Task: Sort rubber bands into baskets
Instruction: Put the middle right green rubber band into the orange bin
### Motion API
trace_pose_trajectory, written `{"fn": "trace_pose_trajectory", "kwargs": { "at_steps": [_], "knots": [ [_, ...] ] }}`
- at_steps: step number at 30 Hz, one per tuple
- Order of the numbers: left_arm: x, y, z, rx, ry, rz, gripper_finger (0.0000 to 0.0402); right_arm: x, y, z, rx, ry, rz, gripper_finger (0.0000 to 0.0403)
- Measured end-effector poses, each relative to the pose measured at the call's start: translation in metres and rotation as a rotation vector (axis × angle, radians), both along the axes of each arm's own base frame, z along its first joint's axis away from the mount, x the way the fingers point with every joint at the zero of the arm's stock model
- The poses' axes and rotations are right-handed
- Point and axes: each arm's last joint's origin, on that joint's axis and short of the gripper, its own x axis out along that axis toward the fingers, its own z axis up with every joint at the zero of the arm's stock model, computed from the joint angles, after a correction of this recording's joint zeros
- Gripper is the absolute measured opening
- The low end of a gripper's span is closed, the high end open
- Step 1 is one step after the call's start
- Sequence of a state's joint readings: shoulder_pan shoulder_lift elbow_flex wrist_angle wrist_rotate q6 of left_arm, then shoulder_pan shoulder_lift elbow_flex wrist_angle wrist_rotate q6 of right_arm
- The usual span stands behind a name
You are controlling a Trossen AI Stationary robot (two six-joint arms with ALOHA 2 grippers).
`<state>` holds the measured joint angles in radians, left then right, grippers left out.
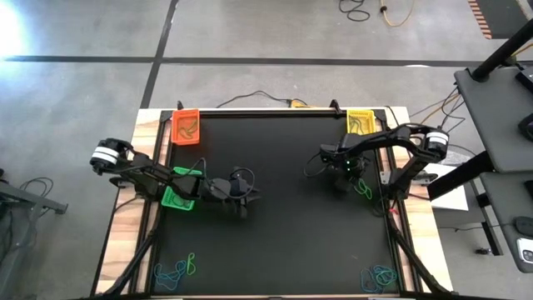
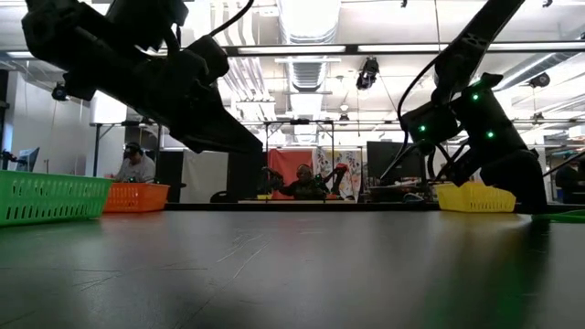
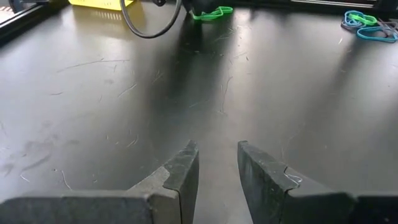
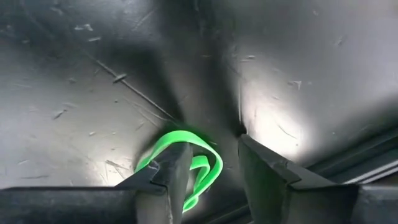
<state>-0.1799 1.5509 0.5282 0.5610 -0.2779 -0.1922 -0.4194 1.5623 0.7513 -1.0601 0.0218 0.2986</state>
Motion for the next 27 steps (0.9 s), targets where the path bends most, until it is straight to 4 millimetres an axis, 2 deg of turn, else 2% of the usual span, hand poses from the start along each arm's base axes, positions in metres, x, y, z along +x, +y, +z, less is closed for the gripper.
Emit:
{"fn": "trace_pose_trajectory", "kwargs": {
  "at_steps": [4, 11, 19, 27],
  "knots": [
    [0.000, 0.000, 0.000, -0.003, 0.000, 0.001, 0.0095, 0.001, 0.000, 0.000, 0.030, -0.021, 0.028, 0.0095],
    [0.000, 0.000, 0.000, -0.025, -0.004, 0.012, 0.0095, 0.002, 0.001, 0.001, 0.043, -0.041, 0.055, 0.0016],
    [0.000, 0.000, 0.000, -0.037, -0.005, 0.018, 0.0095, 0.021, 0.009, 0.012, -0.040, -0.216, 0.112, 0.0011],
    [-0.005, -0.003, 0.007, -0.048, 0.007, 0.012, 0.0095, 0.055, 0.020, 0.014, -0.205, -0.493, 0.194, 0.0011]
  ]
}}
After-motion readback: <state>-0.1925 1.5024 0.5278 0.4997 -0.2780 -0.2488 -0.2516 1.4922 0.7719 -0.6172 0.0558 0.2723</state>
